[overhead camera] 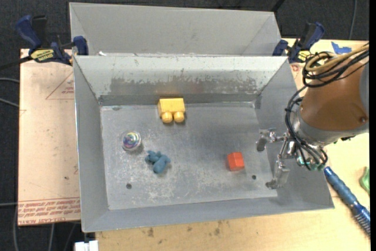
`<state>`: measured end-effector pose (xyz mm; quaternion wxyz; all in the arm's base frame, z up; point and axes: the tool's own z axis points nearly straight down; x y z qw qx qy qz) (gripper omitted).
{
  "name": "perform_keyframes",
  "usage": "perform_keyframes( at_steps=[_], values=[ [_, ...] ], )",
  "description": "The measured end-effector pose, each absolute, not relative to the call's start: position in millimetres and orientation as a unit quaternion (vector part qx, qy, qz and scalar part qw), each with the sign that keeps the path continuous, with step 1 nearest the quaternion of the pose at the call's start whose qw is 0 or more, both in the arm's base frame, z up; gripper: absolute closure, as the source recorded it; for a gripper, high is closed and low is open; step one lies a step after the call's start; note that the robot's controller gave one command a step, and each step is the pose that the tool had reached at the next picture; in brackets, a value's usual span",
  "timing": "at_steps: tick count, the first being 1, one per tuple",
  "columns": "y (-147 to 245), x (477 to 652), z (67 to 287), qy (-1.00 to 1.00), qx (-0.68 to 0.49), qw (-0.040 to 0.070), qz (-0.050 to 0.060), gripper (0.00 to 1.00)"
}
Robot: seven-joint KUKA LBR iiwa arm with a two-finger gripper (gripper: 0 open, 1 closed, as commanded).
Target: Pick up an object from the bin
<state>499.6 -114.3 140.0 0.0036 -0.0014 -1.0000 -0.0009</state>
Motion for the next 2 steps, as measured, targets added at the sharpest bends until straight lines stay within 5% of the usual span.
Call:
perform_keyframes(
  at_steps=[1, 2],
  values=[
    [-73, 529.5, 66, -1.000, 0.009, 0.002, -0.002, 0.00],
    [-47, 530.0, 100, -0.993, 0.114, -0.002, -0.001, 0.00]
  ],
)
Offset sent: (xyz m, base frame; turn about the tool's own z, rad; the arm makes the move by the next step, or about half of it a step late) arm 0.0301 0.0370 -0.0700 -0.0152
